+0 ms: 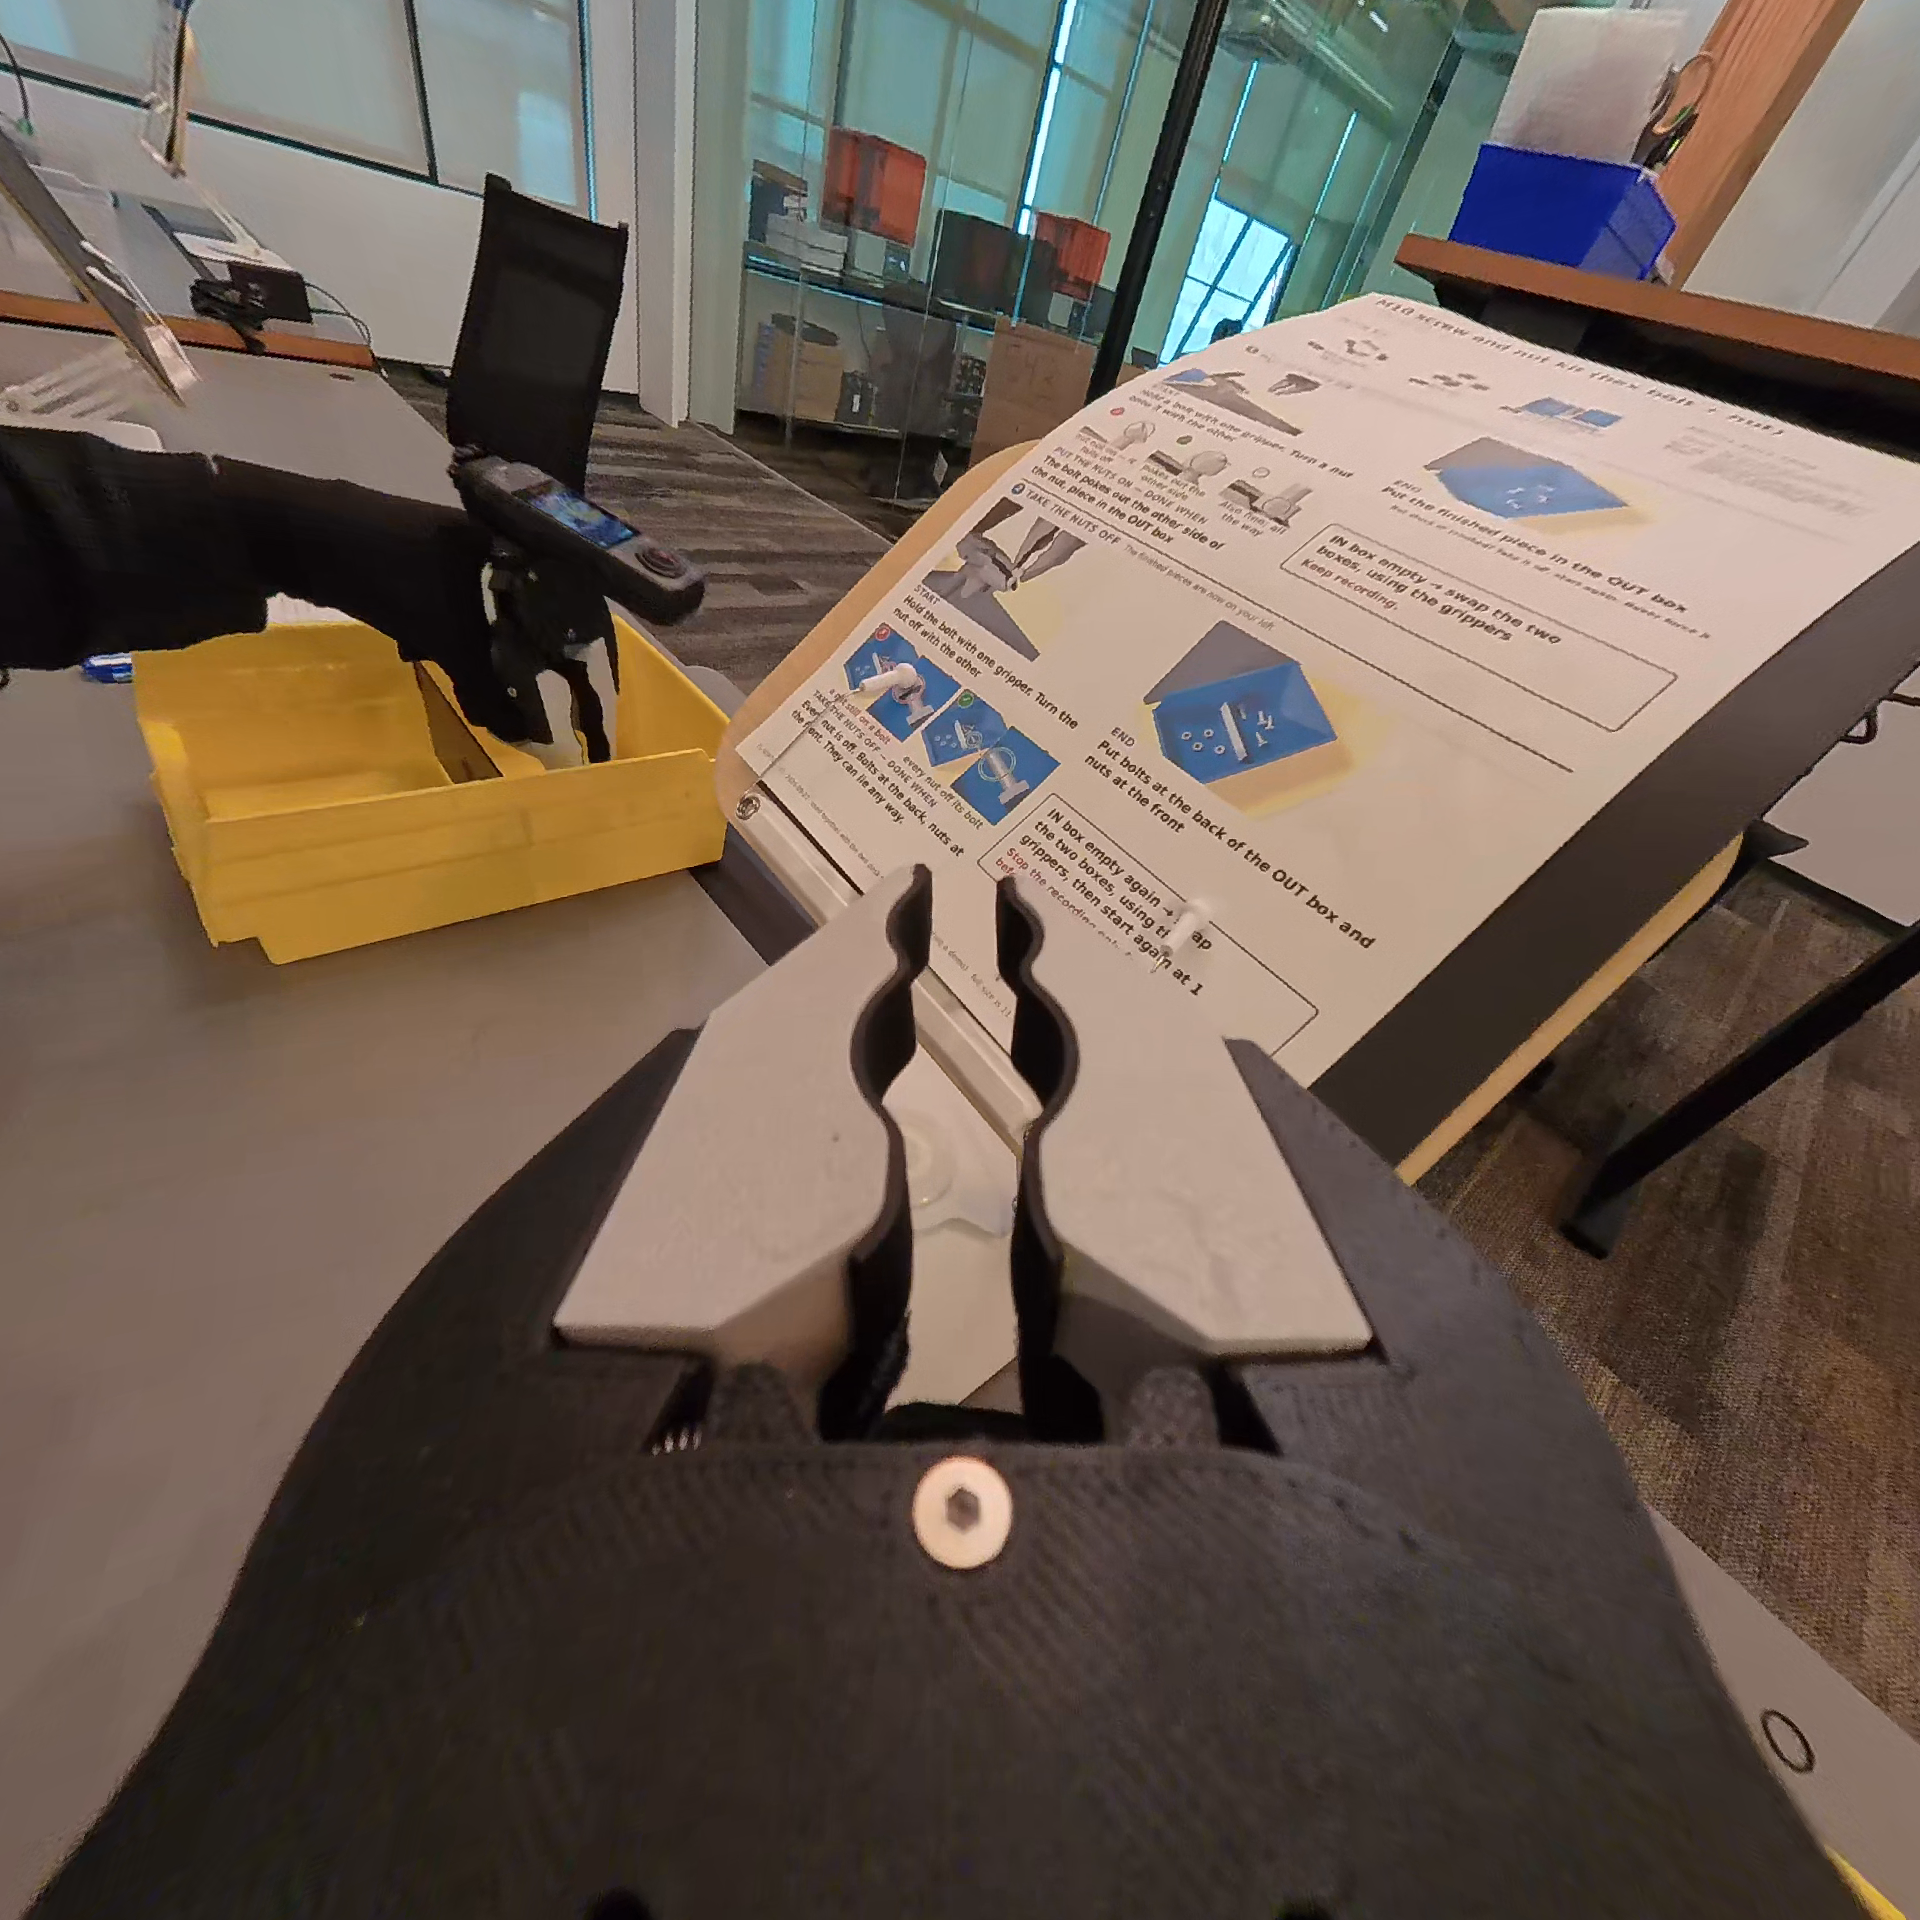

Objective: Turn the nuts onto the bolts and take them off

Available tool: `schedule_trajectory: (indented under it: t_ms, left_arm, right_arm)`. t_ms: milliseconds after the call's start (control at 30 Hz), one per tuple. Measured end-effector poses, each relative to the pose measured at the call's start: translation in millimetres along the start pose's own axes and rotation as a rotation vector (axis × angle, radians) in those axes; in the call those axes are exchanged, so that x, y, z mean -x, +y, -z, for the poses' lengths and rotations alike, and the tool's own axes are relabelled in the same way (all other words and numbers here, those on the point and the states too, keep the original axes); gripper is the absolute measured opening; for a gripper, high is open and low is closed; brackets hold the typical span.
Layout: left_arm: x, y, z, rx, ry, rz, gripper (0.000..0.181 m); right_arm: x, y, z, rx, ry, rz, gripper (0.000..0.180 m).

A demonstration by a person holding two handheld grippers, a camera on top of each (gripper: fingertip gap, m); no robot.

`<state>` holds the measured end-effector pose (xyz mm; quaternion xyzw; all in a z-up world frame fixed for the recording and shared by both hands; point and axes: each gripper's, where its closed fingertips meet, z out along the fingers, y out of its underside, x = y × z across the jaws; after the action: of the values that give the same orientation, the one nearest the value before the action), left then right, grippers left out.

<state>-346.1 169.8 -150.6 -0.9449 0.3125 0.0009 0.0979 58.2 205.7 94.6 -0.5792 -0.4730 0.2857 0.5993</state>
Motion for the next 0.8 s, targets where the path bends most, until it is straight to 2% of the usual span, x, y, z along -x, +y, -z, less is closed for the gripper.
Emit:
schedule_trajectory:
  t_ms: [200,300,367,533,700,800]
  left_arm:
    - [2.1,11.1,-25.9,0.112,0.053,-0.010,0.027]
    - [-0.1,15.3,-36.7,0.143,0.081,0.007,0.021]
    - [0.7,14.1,-40.5,0.133,0.087,0.020,0.009]
    - [6.4,18.2,-38.8,0.136,0.050,0.036,0.008]
    - [18.5,9.4,2.4,-0.050,-0.047,0.100,0.008]
    - [11.9,-10.2,55.3,-0.310,-0.075,0.155,0.008]
  right_arm:
    - [-2.2,3.6,0.0,0.005,0.001,-0.004,0.010]
    - [-4.1,2.6,2.5,-0.003,0.004,-0.007,0.010]
    - [-5.5,2.3,4.1,-0.006,0.006,-0.009,0.010]
    - [-6.0,0.9,6.3,-0.010,0.008,-0.008,0.010]
    - [7.2,-6.6,2.2,-0.033,-0.030,0.029,0.016]
    - [24.8,-14.0,-4.2,-0.049,-0.064,0.117,0.028]
